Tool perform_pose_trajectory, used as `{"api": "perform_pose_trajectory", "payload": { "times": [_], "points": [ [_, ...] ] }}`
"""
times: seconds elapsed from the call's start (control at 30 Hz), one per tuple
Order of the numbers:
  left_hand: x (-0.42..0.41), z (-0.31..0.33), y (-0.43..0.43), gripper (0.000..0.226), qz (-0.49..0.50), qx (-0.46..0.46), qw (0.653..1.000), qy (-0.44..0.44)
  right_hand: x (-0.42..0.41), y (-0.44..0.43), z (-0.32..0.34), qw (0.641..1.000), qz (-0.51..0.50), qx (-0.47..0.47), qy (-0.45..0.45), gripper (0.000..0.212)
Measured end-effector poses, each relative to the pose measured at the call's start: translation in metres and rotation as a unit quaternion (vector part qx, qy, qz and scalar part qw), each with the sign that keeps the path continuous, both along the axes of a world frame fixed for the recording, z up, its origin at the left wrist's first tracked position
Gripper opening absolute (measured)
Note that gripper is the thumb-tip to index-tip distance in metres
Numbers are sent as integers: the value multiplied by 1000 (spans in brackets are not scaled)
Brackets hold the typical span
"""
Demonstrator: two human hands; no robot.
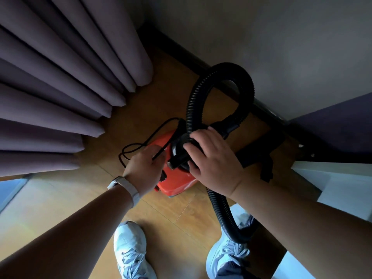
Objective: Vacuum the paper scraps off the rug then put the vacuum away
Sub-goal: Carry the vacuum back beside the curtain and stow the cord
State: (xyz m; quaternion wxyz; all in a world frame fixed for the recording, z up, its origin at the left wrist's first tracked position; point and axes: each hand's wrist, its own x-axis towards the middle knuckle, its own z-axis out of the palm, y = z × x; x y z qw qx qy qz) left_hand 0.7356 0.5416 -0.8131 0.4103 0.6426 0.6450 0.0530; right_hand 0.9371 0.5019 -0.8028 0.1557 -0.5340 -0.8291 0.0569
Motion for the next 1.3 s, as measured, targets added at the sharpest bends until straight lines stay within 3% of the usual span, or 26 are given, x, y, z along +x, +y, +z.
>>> {"api": "perform_pose_trajectory", "payload": {
  "times": [0.13,0.3,0.5,0.67,0.87,1.03,1.17,1.3],
  "points": [
    [-32,-2,-7,29,50,-18,999,-2,-19,15,4,986,90,-76,-118,36],
    [-63,-14,-24,25,118,-28,993,-6,-64,36,10,949,144,-205,-191,48],
    [-93,-35,-40,19,207,-17,977,-39,-94,48,-2,922,154,-318,-156,52],
    [-99,-44,-46,22,238,11,969,-60,-54,51,-5,931,118,-309,-153,48],
    [-89,-48,-55,17,306,39,946,-96,-42,56,-9,921,118,-292,-230,43],
    [-78,-28,-57,18,322,50,938,-116,-37,49,-5,929,107,-282,-212,39],
    [-69,-13,-64,13,373,79,904,-191,-24,25,7,942,77,-290,-150,37],
    [-78,2,-85,21,268,94,953,-105,-17,16,33,952,44,-278,-117,40]
  ]
}}
